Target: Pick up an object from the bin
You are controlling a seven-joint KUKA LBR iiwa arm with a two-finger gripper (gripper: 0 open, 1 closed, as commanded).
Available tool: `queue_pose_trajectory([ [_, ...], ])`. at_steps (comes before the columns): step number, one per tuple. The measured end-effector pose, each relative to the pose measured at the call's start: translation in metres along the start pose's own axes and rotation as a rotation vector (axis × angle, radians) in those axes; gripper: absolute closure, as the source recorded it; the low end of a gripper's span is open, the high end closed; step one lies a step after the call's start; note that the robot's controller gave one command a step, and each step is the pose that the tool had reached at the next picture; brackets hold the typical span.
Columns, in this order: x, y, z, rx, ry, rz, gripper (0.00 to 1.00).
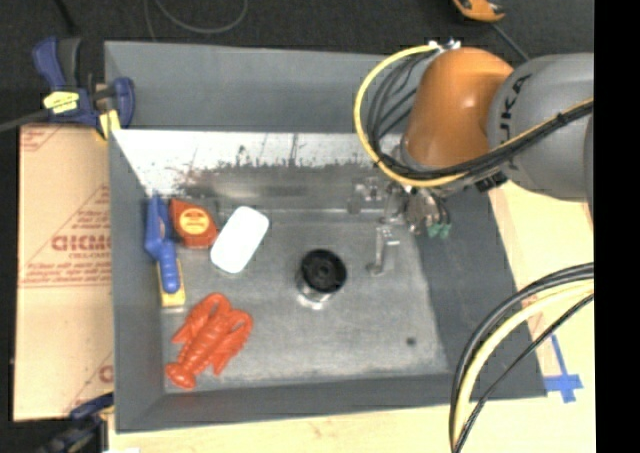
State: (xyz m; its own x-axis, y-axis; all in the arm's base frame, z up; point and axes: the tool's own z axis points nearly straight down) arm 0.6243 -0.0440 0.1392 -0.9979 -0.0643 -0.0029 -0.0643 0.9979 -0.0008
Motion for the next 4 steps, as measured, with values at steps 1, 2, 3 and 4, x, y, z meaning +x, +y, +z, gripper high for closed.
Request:
queue_pose_trajectory([
  [1, 0.004, 0.034, 0.040, 0.002, -0.006, -0.077, 0.00],
  [2, 0.006, 0.052, 0.066, -0.001, 0.008, -0.089, 0.00],
  [3, 0.052, 0.065, 0.065, -0.001, 0.000, 0.018, 1.00],
  [4, 0.052, 0.065, 0.065, -0.001, 0.000, 0.018, 1.00],
])
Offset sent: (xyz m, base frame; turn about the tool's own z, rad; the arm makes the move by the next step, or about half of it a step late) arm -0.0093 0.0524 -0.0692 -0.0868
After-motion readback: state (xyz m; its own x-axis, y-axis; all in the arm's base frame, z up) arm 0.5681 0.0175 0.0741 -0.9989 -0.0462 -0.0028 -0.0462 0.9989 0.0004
